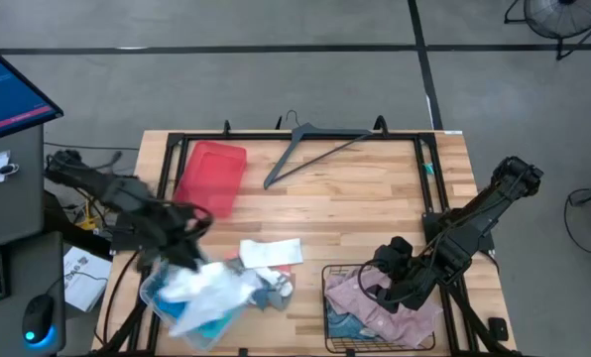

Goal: Pick & Place Cloths
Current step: Put the white shorts into the transparent bin

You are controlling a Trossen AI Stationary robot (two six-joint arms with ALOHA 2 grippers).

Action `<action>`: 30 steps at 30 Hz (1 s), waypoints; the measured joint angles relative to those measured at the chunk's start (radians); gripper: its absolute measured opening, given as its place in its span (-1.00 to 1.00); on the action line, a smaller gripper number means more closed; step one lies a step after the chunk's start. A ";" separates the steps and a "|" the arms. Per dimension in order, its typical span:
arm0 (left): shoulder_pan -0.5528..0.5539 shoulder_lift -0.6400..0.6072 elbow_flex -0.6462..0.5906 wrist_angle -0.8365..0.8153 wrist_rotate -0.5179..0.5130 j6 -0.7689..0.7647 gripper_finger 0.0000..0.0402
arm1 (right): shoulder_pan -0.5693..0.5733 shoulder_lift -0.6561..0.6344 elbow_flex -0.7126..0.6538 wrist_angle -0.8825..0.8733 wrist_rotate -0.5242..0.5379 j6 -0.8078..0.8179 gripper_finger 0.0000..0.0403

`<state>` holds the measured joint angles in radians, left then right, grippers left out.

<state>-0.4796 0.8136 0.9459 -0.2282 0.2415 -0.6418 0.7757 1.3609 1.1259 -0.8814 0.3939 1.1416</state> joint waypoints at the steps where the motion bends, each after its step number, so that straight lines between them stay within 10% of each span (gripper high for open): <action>1: -0.023 -0.030 0.000 -0.018 0.002 -0.059 -1.00 | 0.000 0.000 0.000 0.000 0.000 0.000 0.80; 12: -0.197 -0.111 -0.001 -0.487 -0.129 -0.368 -1.00 | 0.000 0.000 0.000 0.000 0.000 0.008 0.80; 30: -0.221 0.339 -0.051 -0.592 -0.175 -0.337 -1.00 | 0.001 0.000 0.000 0.000 0.009 0.002 0.80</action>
<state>-0.7010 1.1526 0.8948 -0.8198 0.0666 -0.9784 0.7765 1.3609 1.1259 -0.8818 0.4026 1.1439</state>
